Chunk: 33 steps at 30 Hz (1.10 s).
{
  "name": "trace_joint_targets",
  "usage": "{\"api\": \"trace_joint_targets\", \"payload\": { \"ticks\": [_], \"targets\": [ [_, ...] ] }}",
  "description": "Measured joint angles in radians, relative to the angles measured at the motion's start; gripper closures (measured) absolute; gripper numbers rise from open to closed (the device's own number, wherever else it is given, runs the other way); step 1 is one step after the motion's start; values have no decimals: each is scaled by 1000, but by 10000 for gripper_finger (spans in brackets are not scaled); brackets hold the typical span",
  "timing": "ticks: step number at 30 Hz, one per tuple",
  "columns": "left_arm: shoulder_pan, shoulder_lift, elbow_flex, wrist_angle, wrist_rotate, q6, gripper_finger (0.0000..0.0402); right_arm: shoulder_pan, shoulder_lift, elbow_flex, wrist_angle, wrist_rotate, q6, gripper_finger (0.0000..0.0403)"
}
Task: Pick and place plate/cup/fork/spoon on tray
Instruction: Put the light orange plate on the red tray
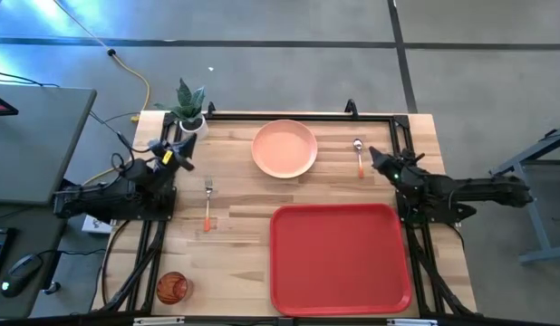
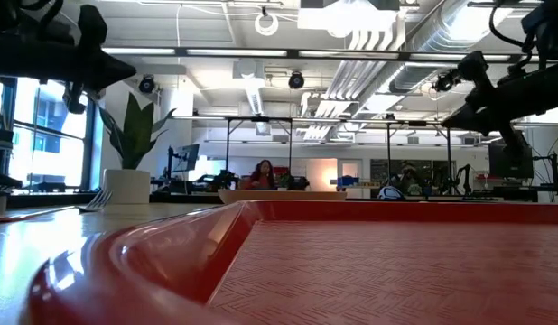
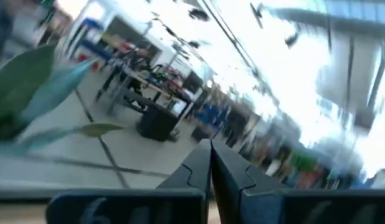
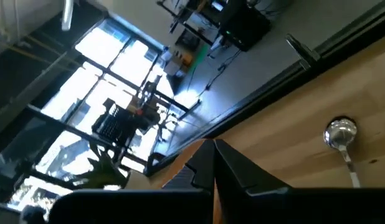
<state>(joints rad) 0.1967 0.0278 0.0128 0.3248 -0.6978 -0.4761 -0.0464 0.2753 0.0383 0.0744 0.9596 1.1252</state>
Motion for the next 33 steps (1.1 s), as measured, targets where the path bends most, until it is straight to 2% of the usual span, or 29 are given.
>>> {"api": "trace_joint_targets", "payload": {
  "ticks": [2, 4, 9, 12, 16, 18, 21, 23, 25, 29, 33],
  "targets": [
    [37, 9, 0, 9, 76, -84, 398, -19, 62, 15, 111, 27, -40, 403],
    [73, 26, 1, 33, 189, -93, 398, -43, 132, 71, 172, 42, -118, 403],
    [155, 102, 35, 30, 352, -43, 398, -113, 339, 282, 132, 26, -262, 403],
    [213, 164, 58, 30, 451, -28, 398, -156, 477, 410, 99, -44, -340, 403],
    [316, 262, 88, 27, 603, 9, 398, -199, 644, 544, 72, -223, -452, 403],
    [372, 323, 118, 27, 689, -36, 398, -219, 718, 600, 6, -250, -362, 403],
    [436, 405, 166, 26, 804, -68, 398, -263, 808, 687, -220, -245, -101, 402],
    [468, 458, 197, 6, 820, -55, 398, -286, 861, 732, -357, -270, -42, 402],
    [497, 510, 218, -6, 819, -32, 398, -293, 911, 769, -422, -319, -37, 400],
    [541, 596, 255, -6, 819, -19, 382, -305, 996, 823, -442, -440, -58, 372],
    [564, 668, 305, -7, 839, -17, 352, -328, 1083, 871, -440, -505, -93, 322]
  ]
}}
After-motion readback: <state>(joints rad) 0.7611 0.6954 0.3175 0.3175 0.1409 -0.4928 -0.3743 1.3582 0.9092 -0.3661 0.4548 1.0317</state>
